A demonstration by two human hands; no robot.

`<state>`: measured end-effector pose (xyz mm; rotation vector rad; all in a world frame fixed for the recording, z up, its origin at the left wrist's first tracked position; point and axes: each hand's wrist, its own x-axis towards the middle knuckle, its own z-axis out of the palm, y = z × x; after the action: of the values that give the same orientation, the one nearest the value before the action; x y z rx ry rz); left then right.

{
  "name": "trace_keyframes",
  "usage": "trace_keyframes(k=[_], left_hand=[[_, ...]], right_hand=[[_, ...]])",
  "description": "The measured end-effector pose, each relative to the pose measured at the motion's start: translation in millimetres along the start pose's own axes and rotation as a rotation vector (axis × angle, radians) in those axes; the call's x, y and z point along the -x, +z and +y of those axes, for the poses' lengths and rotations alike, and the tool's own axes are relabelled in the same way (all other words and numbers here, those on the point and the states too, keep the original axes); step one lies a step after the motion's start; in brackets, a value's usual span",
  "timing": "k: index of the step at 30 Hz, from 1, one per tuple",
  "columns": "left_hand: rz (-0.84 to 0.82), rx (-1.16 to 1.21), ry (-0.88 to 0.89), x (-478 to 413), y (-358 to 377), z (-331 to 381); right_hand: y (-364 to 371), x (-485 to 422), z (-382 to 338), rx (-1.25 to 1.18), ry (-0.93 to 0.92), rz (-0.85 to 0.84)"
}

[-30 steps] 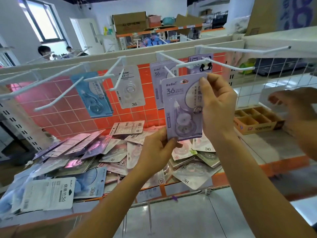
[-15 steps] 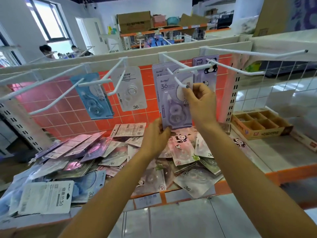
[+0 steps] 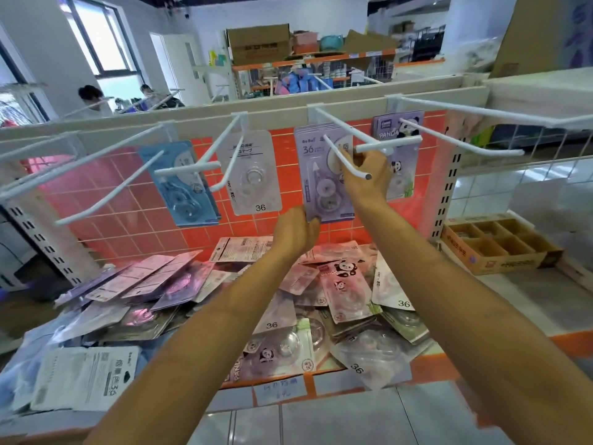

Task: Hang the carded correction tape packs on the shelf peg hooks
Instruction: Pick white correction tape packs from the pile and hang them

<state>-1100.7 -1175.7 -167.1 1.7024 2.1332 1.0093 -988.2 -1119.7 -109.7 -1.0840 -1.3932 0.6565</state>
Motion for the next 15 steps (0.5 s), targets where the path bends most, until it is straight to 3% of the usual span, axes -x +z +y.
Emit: trace_keyframes(k=[4, 15], left_hand=[[-0.006, -0.023, -0.033, 1, 2, -5], [-0.062, -0.074, -0.063, 29, 5, -29]], right_hand=[[2, 0, 5, -0.014, -0.006, -0.002], [7, 69, 77, -0.033, 0.206, -0.141]])
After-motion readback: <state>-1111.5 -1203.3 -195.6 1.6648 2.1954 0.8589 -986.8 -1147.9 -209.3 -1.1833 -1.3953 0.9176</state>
